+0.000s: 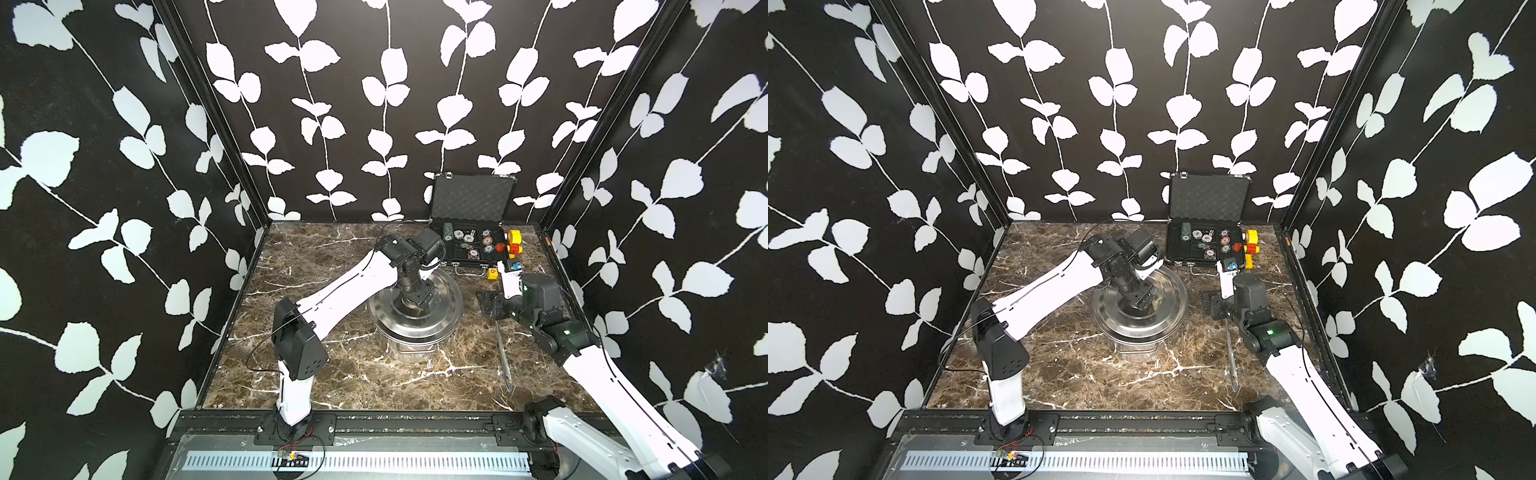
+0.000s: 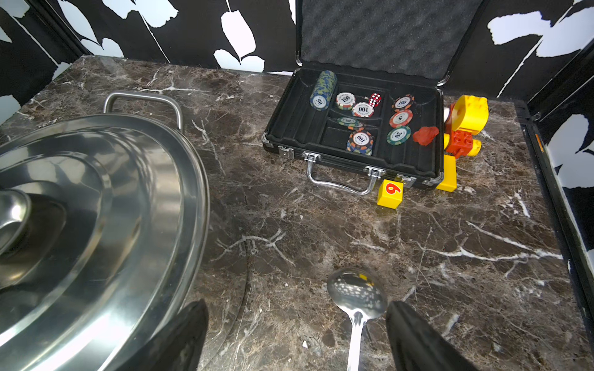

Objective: Stir the soup with a spoon
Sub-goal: Pick up the lid from the pan.

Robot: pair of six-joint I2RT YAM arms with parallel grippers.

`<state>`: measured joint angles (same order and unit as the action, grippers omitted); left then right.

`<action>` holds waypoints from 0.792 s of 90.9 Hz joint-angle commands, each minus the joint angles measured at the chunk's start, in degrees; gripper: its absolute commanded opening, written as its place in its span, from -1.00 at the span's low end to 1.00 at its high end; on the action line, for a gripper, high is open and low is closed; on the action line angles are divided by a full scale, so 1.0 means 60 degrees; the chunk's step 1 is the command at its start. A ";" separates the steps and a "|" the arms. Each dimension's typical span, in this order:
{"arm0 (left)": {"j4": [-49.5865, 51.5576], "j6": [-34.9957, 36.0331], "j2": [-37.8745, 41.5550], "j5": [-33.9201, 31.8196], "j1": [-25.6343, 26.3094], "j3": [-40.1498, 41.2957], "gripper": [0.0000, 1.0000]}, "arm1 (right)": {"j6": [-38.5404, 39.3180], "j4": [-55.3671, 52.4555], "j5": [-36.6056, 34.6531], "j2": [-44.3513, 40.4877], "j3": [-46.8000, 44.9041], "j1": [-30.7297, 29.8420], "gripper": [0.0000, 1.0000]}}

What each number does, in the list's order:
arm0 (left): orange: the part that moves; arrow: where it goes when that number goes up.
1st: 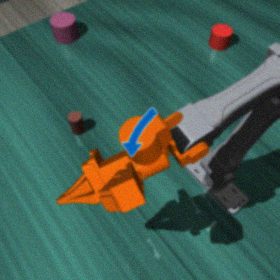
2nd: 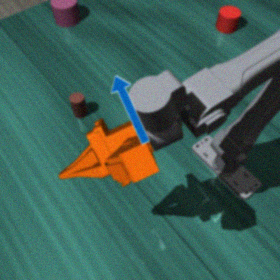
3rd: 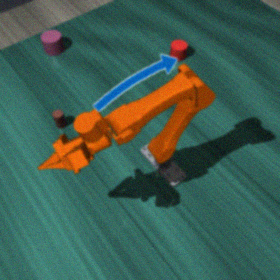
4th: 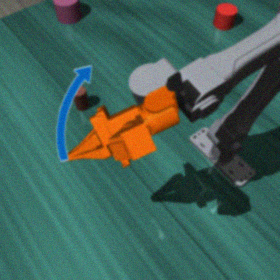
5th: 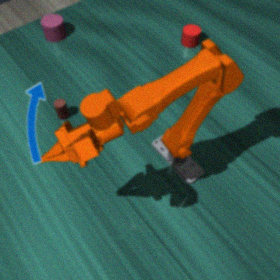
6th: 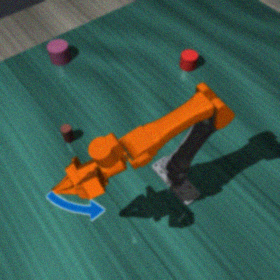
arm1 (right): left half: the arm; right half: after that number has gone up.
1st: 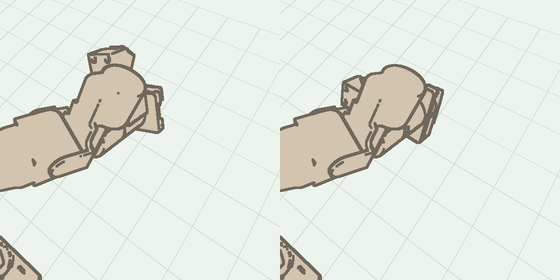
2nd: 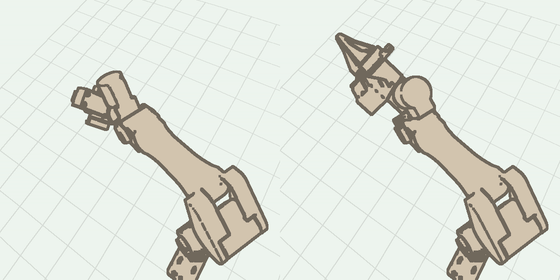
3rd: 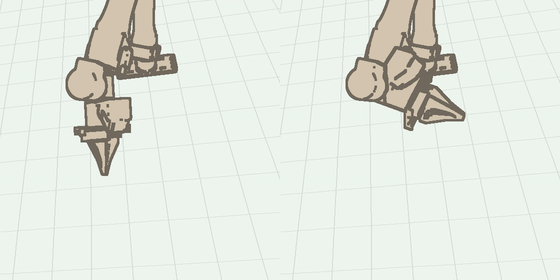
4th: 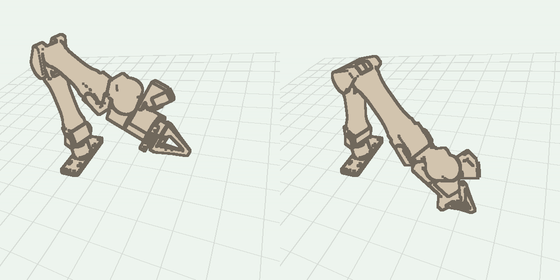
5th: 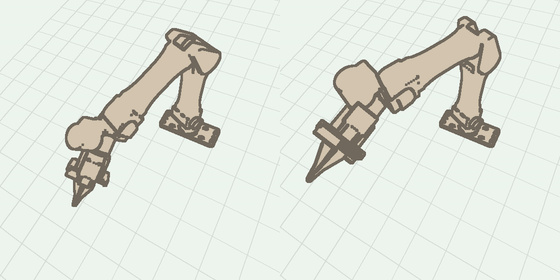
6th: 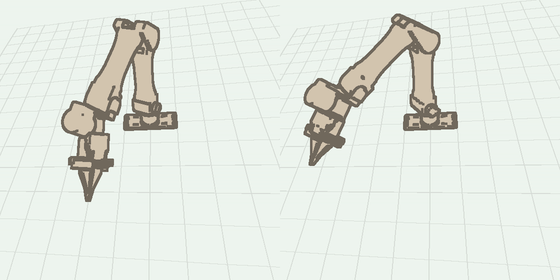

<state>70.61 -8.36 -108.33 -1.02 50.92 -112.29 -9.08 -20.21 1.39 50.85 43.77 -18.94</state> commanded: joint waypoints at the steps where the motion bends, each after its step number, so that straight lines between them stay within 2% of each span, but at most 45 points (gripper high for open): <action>1: 0.0608 0.0060 -0.0094 -0.0107 -0.0019 -0.0138 0.37 | -0.0162 0.0408 0.0120 -0.0042 -0.0170 0.0091 0.77; 25: 0.0529 -0.0005 -0.0283 -0.0314 0.0024 -0.0052 0.08 | -0.0226 0.0467 0.0149 -0.0094 -0.0287 0.0138 0.74; 34: 0.0517 -0.0006 -0.0292 -0.0408 0.0040 0.0026 -0.16 | -0.0230 0.0460 0.0127 -0.0164 -0.0315 0.0153 0.73; 46: 0.0398 -0.0041 -0.0092 -0.0409 0.0044 0.0053 -0.39 | -0.0230 0.0470 0.0102 -0.0204 -0.0336 0.0194 0.73; 72: -0.0273 -0.0272 0.0999 -0.0455 0.0055 0.0142 -0.43 | -0.0316 0.0590 0.0106 -0.0199 -0.0393 0.0229 0.72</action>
<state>70.70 -8.88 -107.83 -2.68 50.98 -111.94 -10.31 -19.09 2.17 50.35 42.22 -17.93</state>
